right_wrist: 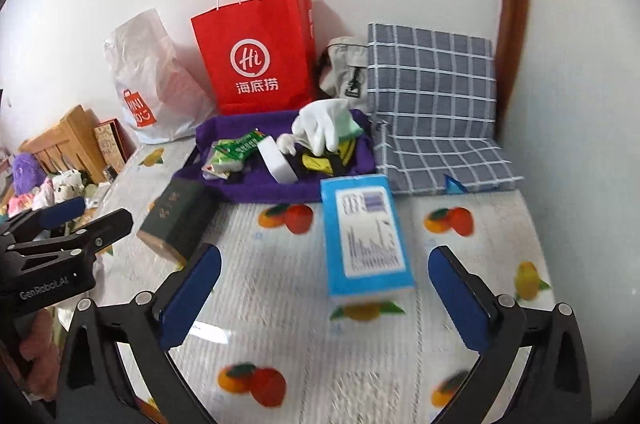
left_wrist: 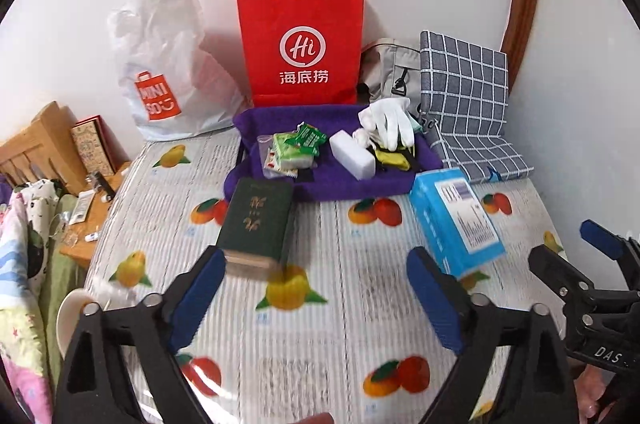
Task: Organize soft objects
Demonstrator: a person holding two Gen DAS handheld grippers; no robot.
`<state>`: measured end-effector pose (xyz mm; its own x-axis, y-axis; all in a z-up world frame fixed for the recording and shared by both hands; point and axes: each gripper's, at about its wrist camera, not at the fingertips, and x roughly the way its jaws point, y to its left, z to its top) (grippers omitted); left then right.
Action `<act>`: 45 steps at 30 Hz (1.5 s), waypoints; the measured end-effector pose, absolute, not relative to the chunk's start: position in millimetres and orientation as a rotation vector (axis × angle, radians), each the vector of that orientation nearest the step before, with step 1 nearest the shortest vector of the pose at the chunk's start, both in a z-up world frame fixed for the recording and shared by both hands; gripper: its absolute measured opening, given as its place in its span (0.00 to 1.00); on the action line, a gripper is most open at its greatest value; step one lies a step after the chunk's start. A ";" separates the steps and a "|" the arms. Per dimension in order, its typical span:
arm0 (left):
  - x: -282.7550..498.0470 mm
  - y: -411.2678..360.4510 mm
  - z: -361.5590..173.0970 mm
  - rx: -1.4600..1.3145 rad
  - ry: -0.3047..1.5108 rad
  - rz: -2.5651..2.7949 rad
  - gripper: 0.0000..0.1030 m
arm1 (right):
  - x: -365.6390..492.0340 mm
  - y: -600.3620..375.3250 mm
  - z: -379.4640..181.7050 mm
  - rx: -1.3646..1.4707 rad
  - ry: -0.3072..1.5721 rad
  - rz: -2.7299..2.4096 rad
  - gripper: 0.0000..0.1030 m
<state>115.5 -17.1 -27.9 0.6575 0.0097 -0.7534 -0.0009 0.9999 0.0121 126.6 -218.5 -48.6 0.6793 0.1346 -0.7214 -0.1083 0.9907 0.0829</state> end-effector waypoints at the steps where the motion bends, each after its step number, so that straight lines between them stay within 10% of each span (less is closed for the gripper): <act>1: 109.6 -18.3 -27.7 0.015 0.853 0.012 0.91 | 116.7 -219.7 -48.1 0.032 0.813 0.131 1.00; 45: 18.5 -29.7 0.3 -0.014 0.766 0.012 0.91 | 18.2 -231.3 -24.1 0.064 0.767 0.076 1.00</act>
<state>18.5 -29.7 0.3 0.7208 0.0061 -0.6931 -0.0161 0.9998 -0.0079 18.2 -231.3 -24.1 0.7178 0.0921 -0.6901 -0.0451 0.9953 0.0860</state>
